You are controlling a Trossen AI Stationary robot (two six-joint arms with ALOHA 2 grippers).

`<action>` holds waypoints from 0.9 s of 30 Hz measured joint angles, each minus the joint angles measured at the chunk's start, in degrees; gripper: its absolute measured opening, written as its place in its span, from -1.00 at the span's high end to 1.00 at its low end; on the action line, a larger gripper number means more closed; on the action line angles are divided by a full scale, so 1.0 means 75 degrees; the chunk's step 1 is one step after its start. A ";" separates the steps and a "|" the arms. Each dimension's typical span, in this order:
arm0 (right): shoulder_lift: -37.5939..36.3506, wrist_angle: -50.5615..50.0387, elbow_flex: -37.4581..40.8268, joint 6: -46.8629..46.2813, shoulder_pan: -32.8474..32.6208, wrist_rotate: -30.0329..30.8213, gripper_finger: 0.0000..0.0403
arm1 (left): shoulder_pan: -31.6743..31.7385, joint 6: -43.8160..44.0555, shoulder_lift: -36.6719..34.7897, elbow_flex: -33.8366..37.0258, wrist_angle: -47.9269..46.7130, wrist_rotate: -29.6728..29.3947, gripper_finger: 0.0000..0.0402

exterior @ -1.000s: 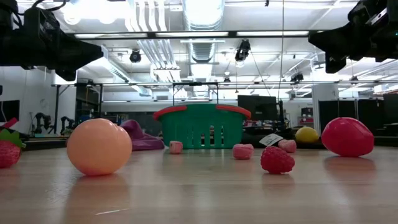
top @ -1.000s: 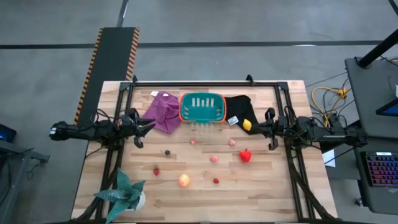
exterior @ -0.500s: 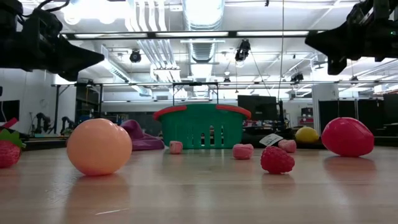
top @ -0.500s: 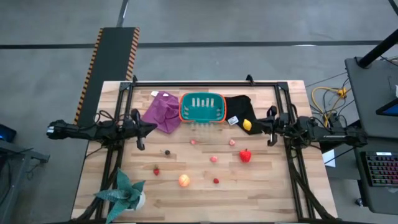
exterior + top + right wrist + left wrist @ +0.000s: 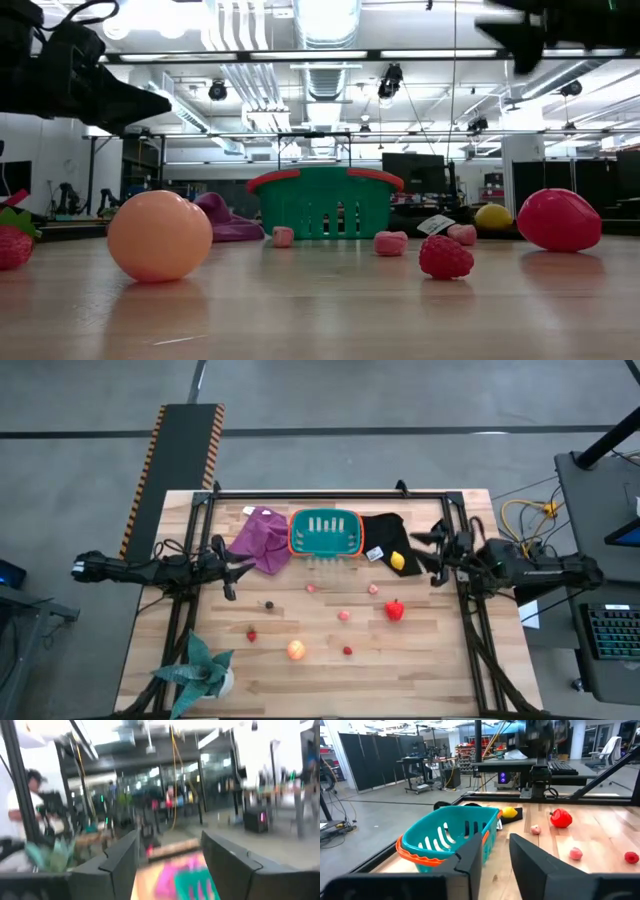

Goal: Pick and placing Produce into tupperware
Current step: Put the yellow lemon into the blue bin

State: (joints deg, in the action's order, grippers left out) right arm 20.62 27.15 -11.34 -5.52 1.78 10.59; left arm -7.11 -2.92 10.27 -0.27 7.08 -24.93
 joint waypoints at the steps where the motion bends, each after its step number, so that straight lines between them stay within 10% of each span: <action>1: 0.0231 0.0038 -0.0344 0.0064 0.0000 0.0002 -0.07 | 0.0000 0.0000 0.0015 0.0000 -0.0002 -0.0042 0.52; 12: 0.3712 -0.7474 -0.5255 -0.1424 0.0006 0.3290 -0.07 | 0.0000 -0.0075 0.0035 0.0000 0.0010 -0.0466 0.47; 27: 0.6474 -1.2884 -0.7946 -0.5553 0.0067 0.2151 -0.20 | 0.0000 -0.0067 0.0061 0.0000 -0.0004 -0.0460 0.47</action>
State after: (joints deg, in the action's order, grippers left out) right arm 69.18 -69.48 -70.93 -47.17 2.28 26.72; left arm -7.11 -3.42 10.73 -0.27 7.05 -28.38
